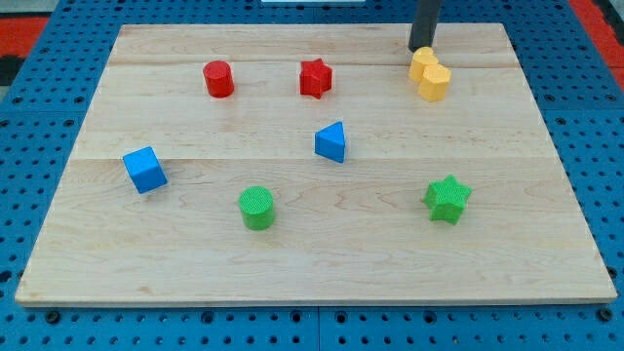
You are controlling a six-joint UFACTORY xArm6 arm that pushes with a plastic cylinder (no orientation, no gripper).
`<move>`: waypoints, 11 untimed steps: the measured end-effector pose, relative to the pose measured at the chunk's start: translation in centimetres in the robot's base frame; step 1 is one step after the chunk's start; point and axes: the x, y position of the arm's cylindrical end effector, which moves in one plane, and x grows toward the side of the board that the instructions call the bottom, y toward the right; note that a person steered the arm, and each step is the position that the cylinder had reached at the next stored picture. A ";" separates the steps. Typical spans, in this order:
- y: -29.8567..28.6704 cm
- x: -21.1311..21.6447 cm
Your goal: Move the red star to the right side of the red circle
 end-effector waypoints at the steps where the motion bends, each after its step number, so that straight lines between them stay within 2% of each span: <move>1: -5.7 0.1; 2: -7.2 0.1; 3: -4.1 1.2; 4: -3.8 2.0; 5: -3.9 6.1; 6: -4.2 6.2; 9: -7.7 7.3; 11: -12.5 7.0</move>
